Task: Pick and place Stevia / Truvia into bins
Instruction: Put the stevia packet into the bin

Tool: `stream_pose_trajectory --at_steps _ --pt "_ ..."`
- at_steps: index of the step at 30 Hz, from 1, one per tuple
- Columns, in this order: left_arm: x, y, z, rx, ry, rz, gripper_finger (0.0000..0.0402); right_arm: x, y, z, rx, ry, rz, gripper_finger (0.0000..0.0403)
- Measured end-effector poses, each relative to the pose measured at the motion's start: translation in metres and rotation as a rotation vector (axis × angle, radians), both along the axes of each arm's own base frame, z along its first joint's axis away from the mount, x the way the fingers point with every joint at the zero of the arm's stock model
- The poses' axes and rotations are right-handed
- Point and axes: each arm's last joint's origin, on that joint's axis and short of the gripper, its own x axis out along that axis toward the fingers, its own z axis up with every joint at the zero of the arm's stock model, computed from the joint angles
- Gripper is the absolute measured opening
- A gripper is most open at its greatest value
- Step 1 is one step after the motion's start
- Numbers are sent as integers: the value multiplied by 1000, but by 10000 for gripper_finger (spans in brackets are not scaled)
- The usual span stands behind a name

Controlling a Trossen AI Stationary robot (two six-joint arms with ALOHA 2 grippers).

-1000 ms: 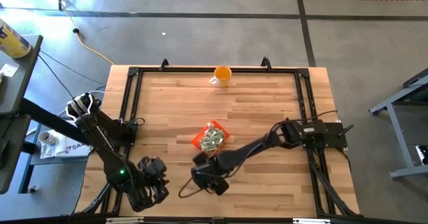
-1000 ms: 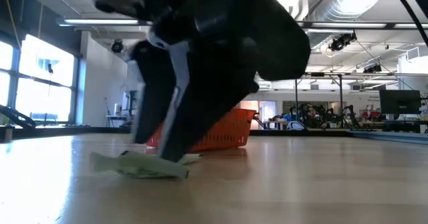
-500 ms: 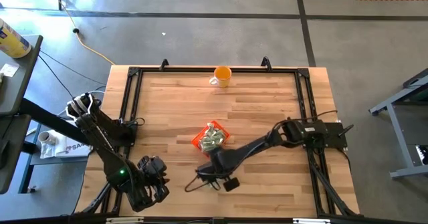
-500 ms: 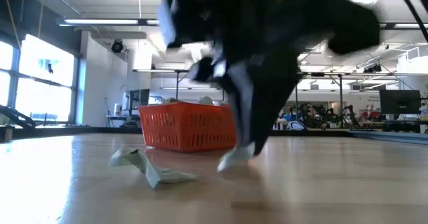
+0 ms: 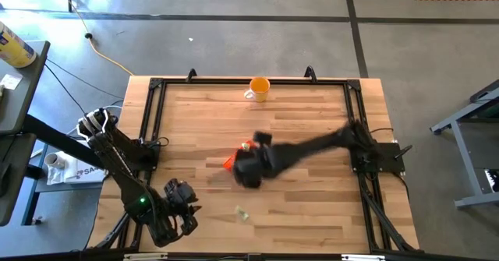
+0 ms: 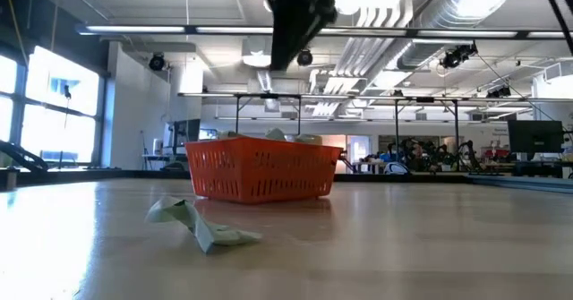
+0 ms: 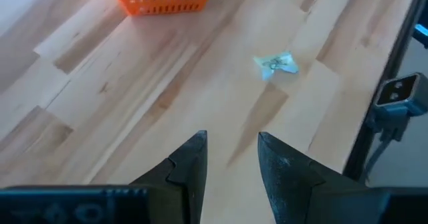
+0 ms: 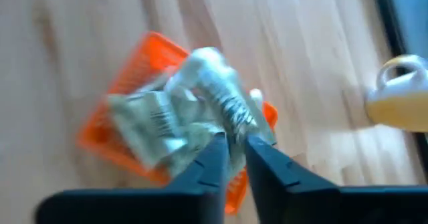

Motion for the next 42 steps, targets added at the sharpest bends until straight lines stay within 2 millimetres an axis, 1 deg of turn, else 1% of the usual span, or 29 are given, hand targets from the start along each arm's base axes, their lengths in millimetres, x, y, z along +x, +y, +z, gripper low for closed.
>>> stream_pose_trajectory --at_steps 1,3,5,7,9,11,13,15,18,21,23,25,27,29,31,33,35,37,39,40,41,42 --pt "0 -1 0 0 -4 -10 166 5 -14 -3 16 19 -15 49" --pt "3 0 1 9 -8 -27 166 12 -40 -9 108 51 -45 86" --pt "11 3 -2 15 6 -24 169 13 -56 -13 227 82 -64 130" --pt "20 6 -4 36 15 -46 181 13 -62 -15 328 104 -68 175" --pt "35 7 -9 68 1 -88 196 11 -58 -16 359 132 -54 218" --pt "51 7 -14 98 -15 -161 209 7 -45 -15 356 147 -36 254" --pt "75 8 -21 87 -26 -291 217 -1 -26 -13 327 177 -30 280" --pt "100 8 -31 46 -43 -450 218 -14 -4 -12 280 221 -29 297" --pt "128 7 -57 66 -68 -608 217 -41 32 -8 190 311 -14 306" --pt "137 5 -78 149 -3 -714 224 -65 64 -7 112 358 -26 306" --pt "142 2 -84 168 19 -764 237 -78 82 -7 94 355 -51 307" --pt "139 0 -85 194 50 -802 253 -87 98 -7 107 325 -87 307" --pt "144 -2 -86 247 14 -805 270 -94 110 -7 130 287 -125 307" --pt "142 2 -93 330 56 -798 281 -98 118 -7 150 244 -182 307" --pt "152 5 -103 324 53 -828 282 -103 124 -7 156 204 -233 307" --pt "156 14 -114 296 110 -872 270 -105 127 -7 168 185 -279 307" --pt "160 19 -124 278 144 -870 239 -109 131 -7 179 185 -300 307" --pt "161 23 -124 252 178 -860 185 -112 134 -7 205 200 -325 307" --pt "161 31 -123 190 226 -832 106 -116 138 -7 216 212 -342 307" --pt "158 33 -115 160 237 -826 61 -119 141 -7 220 213 -347 307" --pt "153 37 -110 134 281 -824 34 -123 144 -7 215 214 -350 307" --pt "147 41 -106 99 327 -804 25 -126 146 -7 208 220 -354 307"
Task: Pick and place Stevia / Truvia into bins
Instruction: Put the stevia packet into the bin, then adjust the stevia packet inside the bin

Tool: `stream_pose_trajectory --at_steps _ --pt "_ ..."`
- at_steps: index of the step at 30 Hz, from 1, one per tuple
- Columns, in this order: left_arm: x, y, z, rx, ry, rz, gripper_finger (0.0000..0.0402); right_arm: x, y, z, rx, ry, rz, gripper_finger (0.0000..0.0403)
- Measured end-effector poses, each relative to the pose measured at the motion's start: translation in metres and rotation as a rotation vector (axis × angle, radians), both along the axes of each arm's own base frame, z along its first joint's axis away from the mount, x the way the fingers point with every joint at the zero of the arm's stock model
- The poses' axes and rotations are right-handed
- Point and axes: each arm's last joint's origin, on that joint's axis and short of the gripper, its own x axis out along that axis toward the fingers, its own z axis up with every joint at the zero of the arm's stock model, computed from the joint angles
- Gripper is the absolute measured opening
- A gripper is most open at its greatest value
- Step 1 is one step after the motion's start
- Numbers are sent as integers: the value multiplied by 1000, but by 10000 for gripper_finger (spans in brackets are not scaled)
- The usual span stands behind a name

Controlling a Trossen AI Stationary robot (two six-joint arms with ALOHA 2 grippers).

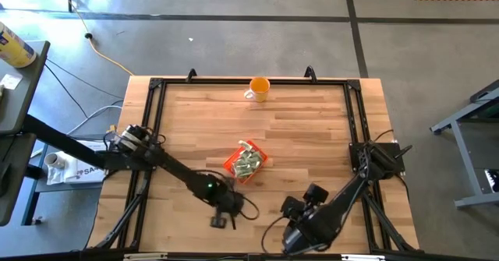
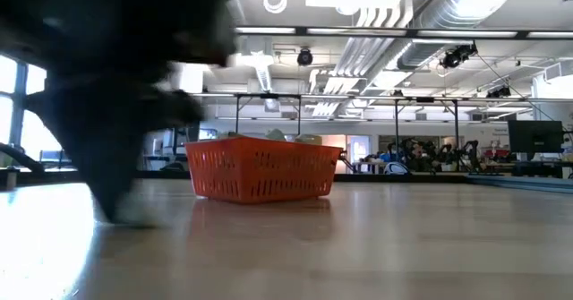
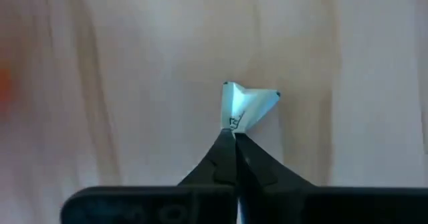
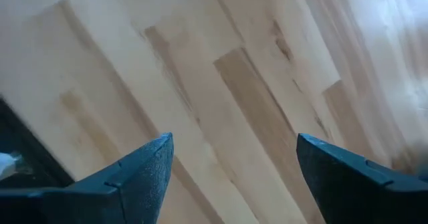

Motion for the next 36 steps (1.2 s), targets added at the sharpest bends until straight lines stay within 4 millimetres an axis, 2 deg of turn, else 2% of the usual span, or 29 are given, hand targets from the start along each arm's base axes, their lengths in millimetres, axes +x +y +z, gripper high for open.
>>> stream_pose_trajectory --at_steps 3,4,7,9,11,14,17,19,21,24,25,27,30,33,36 --pt "-26 6 28 6 115 47 41 -6 7 0 -3 -6 15 307" --pt "-32 6 45 2 100 60 45 -8 9 0 -2 -11 12 307" --pt "-50 17 103 57 -77 115 32 -8 10 -1 -21 -27 19 307" --pt "-53 33 127 151 -246 218 23 -8 7 -3 -48 -27 27 307" --pt "-47 54 143 219 -383 342 23 -4 4 -3 -64 -26 64 307" --pt "-24 93 150 202 -461 509 49 3 -7 -7 -85 17 108 307" --pt "0 125 126 143 -360 564 129 8 -17 -15 -101 75 160 307" --pt "-1 137 109 106 -201 584 189 10 -23 -21 -105 126 186 307" --pt "3 144 102 -36 -109 597 241 10 -29 -29 -116 170 206 307" --pt "-2 142 96 -164 25 601 295 4 -42 -35 -159 207 221 307" --pt "-3 137 101 -194 12 586 305 1 -48 -37 -178 222 225 307" --pt "-19 122 119 -217 5 560 311 -6 -64 -39 -204 243 215 307" --pt "-47 101 158 -202 -111 602 298 -18 -100 -38 -239 224 164 307" --pt "-83 85 185 -145 -261 758 274 -27 -144 -36 -199 118 107 307" --pt "-116 78 198 -160 -340 933 251 -27 -188 -37 -121 -77 46 307"
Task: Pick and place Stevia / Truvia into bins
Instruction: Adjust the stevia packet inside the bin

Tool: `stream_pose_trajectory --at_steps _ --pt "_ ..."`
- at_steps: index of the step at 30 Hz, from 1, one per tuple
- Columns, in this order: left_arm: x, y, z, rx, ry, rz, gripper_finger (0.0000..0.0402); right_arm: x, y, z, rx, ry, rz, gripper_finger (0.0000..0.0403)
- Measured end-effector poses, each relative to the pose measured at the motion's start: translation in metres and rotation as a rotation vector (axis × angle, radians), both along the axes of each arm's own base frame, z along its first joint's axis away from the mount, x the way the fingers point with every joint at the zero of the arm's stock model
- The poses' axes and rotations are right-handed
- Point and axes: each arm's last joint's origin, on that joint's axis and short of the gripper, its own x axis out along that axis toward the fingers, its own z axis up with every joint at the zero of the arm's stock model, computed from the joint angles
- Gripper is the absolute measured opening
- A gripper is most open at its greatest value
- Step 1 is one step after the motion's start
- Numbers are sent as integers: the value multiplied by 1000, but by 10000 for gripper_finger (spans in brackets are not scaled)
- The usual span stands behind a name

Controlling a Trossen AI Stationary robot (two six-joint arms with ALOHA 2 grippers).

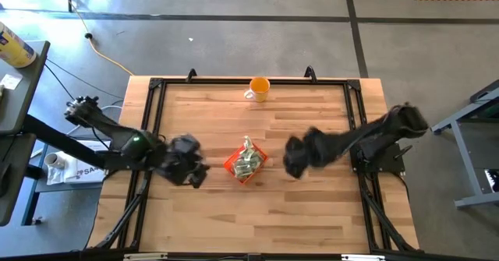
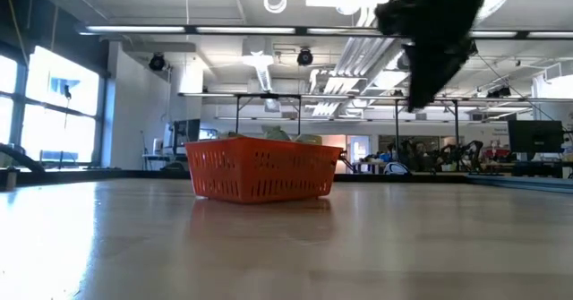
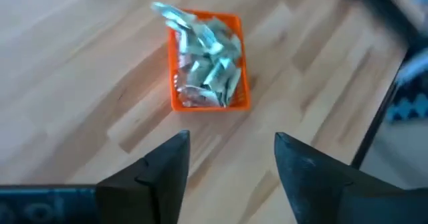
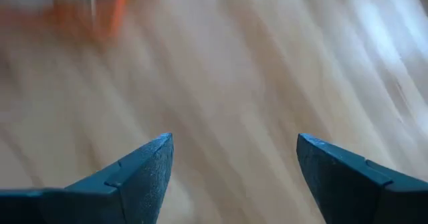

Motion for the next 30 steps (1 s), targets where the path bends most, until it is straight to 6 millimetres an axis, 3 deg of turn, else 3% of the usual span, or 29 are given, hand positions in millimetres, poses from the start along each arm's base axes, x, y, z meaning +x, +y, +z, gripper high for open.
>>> stream_pose_trajectory --at_steps 3,7,14,21,24,30 --pt "-22 -5 1 -53 -1 150 233 12 -43 3 94 -257 -98 307" --pt "-36 -13 -4 -68 22 269 213 37 -91 0 161 -495 -183 302" --pt "-35 -21 -12 -91 45 344 191 91 -128 -26 117 -437 -161 250" --pt "-33 -22 -13 -97 48 347 184 136 -136 -41 207 -410 -72 199" --pt "-33 -23 -14 -98 55 344 185 146 -126 -39 258 -378 -10 180" --pt "-33 -23 -14 -83 87 297 183 145 -90 -34 273 -292 74 149"
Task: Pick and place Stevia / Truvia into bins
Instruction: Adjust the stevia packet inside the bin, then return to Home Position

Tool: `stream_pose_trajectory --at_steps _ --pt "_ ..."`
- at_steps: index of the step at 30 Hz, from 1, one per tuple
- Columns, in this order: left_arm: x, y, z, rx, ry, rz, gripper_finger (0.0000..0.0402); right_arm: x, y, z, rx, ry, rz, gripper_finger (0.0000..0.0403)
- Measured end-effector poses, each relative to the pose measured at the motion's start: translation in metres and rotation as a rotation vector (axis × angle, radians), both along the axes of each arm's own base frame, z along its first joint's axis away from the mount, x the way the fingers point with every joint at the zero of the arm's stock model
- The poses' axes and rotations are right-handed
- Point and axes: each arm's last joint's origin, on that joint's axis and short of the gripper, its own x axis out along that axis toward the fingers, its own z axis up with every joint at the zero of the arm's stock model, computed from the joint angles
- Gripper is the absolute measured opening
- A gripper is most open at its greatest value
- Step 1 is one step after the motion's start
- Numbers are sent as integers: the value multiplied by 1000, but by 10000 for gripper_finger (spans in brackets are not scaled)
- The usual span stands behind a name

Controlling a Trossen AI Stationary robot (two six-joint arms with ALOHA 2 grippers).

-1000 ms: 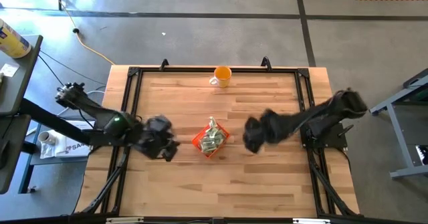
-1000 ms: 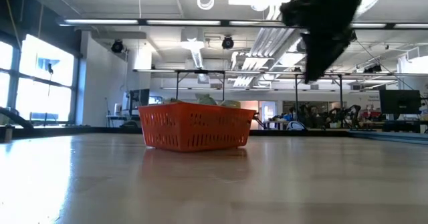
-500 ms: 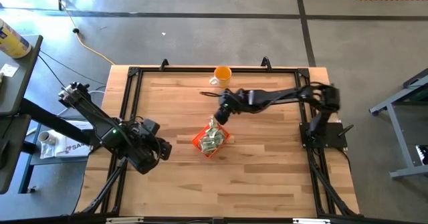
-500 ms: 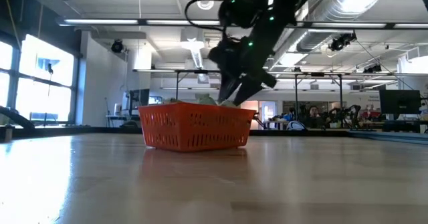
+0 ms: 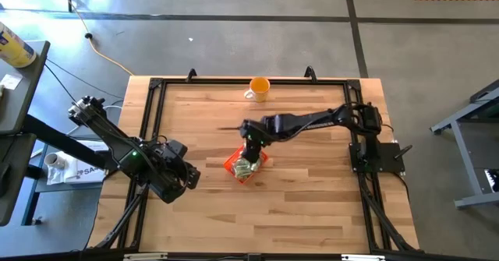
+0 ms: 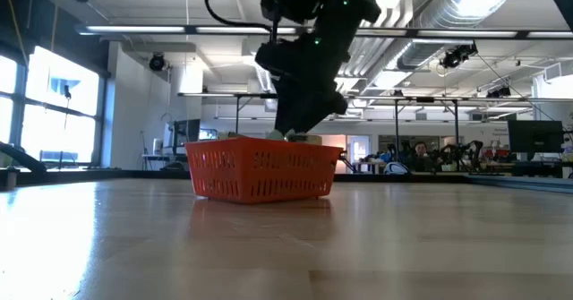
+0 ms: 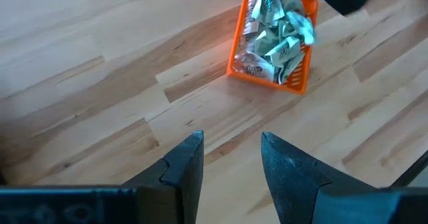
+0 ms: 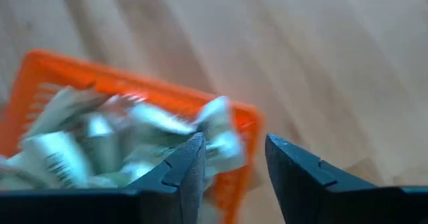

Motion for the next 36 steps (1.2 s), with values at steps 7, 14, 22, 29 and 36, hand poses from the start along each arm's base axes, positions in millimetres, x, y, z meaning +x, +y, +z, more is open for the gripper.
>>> stream_pose_trajectory --at_steps 7,14,22,29,36 --pt "-3 2 -1 37 38 -30 186 -4 27 24 -159 -77 -35 144" --pt "2 9 5 138 -24 -78 188 -66 43 130 -296 -249 92 167" --pt "4 31 68 252 -355 -227 188 -201 38 240 -146 -615 -46 176" --pt "50 18 36 447 -628 -391 189 -247 62 218 63 -839 53 173" --pt "61 79 -18 532 -1238 -635 189 -229 55 151 239 -1188 255 178"
